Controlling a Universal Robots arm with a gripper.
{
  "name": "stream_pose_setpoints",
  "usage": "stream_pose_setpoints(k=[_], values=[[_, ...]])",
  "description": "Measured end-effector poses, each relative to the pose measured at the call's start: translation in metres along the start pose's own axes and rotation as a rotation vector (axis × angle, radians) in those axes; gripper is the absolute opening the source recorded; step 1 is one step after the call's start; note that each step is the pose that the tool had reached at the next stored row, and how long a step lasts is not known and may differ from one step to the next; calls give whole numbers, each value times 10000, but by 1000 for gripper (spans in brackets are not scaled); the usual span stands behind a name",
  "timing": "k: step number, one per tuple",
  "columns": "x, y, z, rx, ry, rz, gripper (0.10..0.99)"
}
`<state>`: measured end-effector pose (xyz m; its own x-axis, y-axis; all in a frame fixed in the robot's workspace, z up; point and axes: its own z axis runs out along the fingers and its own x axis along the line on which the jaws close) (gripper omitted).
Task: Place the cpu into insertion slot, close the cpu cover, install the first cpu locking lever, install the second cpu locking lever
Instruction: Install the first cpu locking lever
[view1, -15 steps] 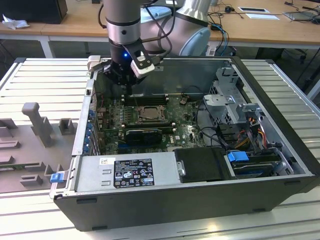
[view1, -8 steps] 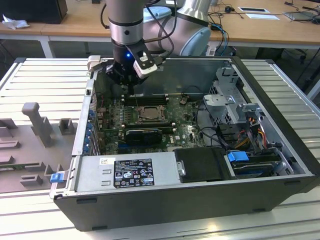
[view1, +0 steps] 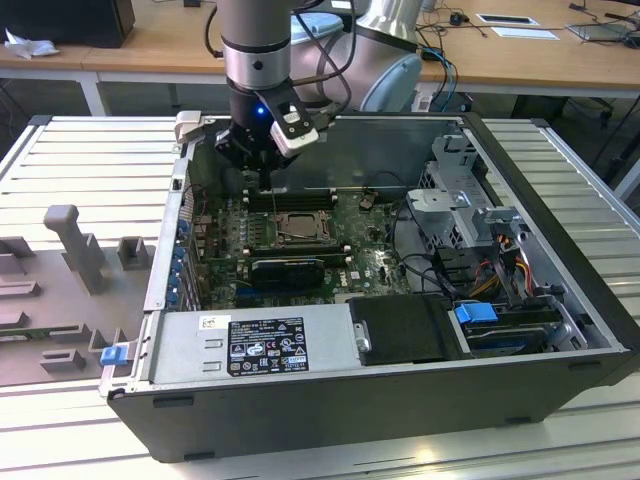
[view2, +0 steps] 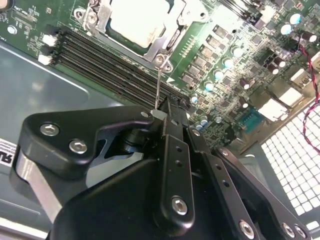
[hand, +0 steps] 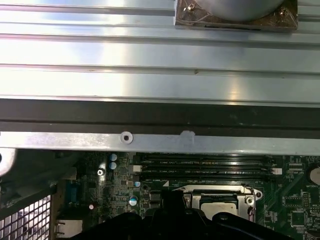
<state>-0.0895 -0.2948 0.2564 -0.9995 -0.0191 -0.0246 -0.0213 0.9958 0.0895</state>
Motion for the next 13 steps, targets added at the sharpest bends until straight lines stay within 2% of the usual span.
stream_pose_setpoints(k=[2,5,8,10,13], values=[[-42,-2,3,1,0,0,106],[-262,-7,18,0,11,2,106],[-438,-12,37,-17,26,0,106],[-483,-14,51,-115,23,4,106],[-520,-22,159,-118,24,-3,106]])
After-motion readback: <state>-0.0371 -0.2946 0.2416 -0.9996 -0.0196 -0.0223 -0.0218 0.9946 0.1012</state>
